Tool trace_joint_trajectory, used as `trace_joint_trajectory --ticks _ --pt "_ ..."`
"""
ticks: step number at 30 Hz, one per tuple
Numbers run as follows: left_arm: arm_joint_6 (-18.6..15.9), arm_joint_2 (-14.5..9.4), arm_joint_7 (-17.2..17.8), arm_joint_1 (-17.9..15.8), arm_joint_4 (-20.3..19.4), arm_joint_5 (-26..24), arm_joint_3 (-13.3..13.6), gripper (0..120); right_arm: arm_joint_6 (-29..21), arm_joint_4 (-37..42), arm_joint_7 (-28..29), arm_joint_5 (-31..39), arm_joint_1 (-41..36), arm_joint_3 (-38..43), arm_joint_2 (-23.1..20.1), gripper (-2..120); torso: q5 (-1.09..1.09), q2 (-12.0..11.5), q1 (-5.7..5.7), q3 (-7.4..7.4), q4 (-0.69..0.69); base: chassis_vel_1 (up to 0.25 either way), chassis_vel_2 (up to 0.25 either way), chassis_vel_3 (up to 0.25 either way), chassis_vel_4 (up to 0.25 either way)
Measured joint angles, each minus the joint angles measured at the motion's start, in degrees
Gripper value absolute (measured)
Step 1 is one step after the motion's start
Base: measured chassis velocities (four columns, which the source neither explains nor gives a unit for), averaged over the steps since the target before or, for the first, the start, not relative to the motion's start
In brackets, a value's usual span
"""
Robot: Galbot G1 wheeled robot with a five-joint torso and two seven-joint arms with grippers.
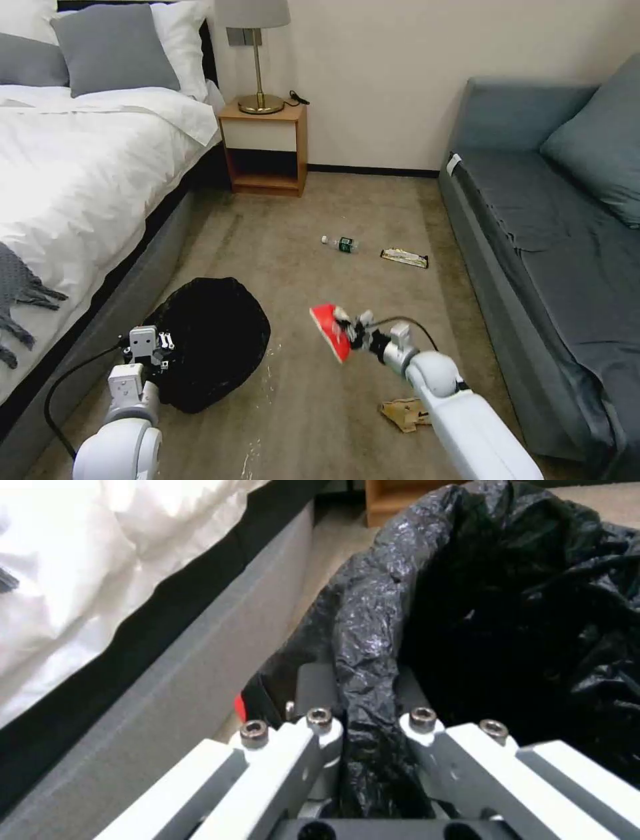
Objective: Pick up the trash bin, then pick up the garbage on the floor and place it into the trash bin.
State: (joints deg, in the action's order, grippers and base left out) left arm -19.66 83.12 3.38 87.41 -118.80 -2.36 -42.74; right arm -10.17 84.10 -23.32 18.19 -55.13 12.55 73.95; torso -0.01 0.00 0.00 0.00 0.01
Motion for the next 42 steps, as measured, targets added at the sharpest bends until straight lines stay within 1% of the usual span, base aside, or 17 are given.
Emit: trace_joint_trajectory --ticks 1,7,9,12,13,16,17,18,20,21,23,27,31,34,36,39,42 --pt "0.00 0.00 0.00 0.00 0.00 0.00 0.00 4 0.00 0.00 0.00 0.00 0.00 0.00 0.00 0 0.00 0.00 0.00 0.00 0.00 0.000 0.000 0.000 0.000" --pt "0.49 0.81 -0.22 0.30 0.29 0.36 0.50 4 1.61 6.47 0.67 5.80 0.32 1.00 1.46 0 0.01 0.00 0.00 0.00 -0.01 0.000 0.000 0.000 0.000" --pt "0.61 1.00 -0.24 0.44 0.33 0.39 0.57 4 1.77 7.46 0.68 6.53 0.29 1.02 1.61 0 0.01 0.00 0.00 0.00 0.00 0.000 0.000 0.000 0.000" --pt "1.29 1.63 -0.38 1.08 0.67 0.88 1.09 4 1.25 13.73 0.71 11.40 -0.50 0.01 2.00 0 0.01 0.00 0.00 0.00 0.00 0.000 0.000 0.000 0.000" --pt "1.29 1.63 -0.38 1.08 0.67 0.88 1.09 4 1.25 13.73 0.71 11.40 -0.50 0.01 2.00 0 0.01 0.00 0.00 0.00 0.00 0.000 0.000 0.000 0.000" --pt "1.45 1.98 -0.40 1.12 0.71 1.05 1.46 4 -1.81 20.44 0.37 19.55 -2.29 -2.40 2.05 0 0.01 0.00 0.00 -0.01 0.00 0.000 0.000 0.000 0.000" --pt "1.45 1.98 -0.40 1.12 0.71 1.05 1.46 4 -1.81 20.44 0.37 19.55 -2.29 -2.40 2.05 0 0.01 0.00 0.00 -0.01 0.00 0.000 0.000 0.000 0.000" --pt "1.37 2.10 -0.40 1.13 0.43 0.94 1.73 4 -2.86 22.65 0.22 22.66 -3.02 -3.37 2.24 0 0.00 0.00 0.00 -0.01 0.00 0.000 0.000 0.000 0.000" --pt "0.76 2.36 -0.40 1.42 -1.09 0.53 2.68 4 -3.90 25.56 -0.16 26.05 -4.03 -5.48 2.65 0 0.01 0.00 0.00 -0.01 0.00 0.000 0.000 0.000 0.000" --pt "0.76 2.36 -0.40 1.42 -1.09 0.53 2.68 4 -3.90 25.56 -0.16 26.05 -4.03 -5.48 2.65 0 0.01 0.00 0.00 -0.01 0.00 0.000 0.000 0.000 0.000" --pt "0.05 2.69 -0.40 1.70 -2.85 0.40 3.85 4 -4.44 27.22 -0.90 26.49 -5.06 -7.61 3.02 0 0.00 0.00 0.00 -0.01 0.00 0.000 0.000 0.000 0.000" --pt "-0.36 2.89 -0.33 1.76 -4.18 0.48 4.67 4 -4.48 27.26 -1.63 25.43 -6.01 -9.38 3.59 0 0.01 0.00 0.00 -0.01 -0.01 0.000 0.000 0.000 0.000" --pt "-0.41 2.91 -0.18 2.20 -4.94 0.83 5.32 4 -3.67 24.66 -2.27 22.98 -6.76 -10.91 4.20 0 0.01 0.00 0.00 -0.01 -0.01 0.000 0.000 0.000 0.000" --pt "-0.30 3.09 -0.16 2.74 -5.22 1.28 6.19 4 -2.38 21.05 -2.54 20.54 -6.69 -12.11 4.91 0 0.01 0.00 0.00 -0.01 -0.01 0.000 0.000 0.000 0.000" --pt "-0.27 3.15 -0.16 2.81 -5.22 1.38 6.33 4 -2.23 20.58 -2.54 20.20 -6.63 -12.22 5.03 0 0.01 0.00 0.00 -0.01 -0.01 0.000 0.000 0.000 0.000" --pt "0.15 3.51 -0.17 3.09 -5.13 2.03 7.24 4 -0.88 16.10 -2.37 17.64 -5.86 -12.62 6.17 0 0.01 0.00 0.00 -0.01 0.00 0.000 0.000 0.000 0.000" --pt "0.35 3.62 -0.16 3.19 -4.95 2.31 7.51 4 -0.15 13.75 -2.02 16.41 -5.53 -12.66 6.71 0 0.01 0.00 0.00 -0.01 0.00 0.000 0.000 0.000 0.000"
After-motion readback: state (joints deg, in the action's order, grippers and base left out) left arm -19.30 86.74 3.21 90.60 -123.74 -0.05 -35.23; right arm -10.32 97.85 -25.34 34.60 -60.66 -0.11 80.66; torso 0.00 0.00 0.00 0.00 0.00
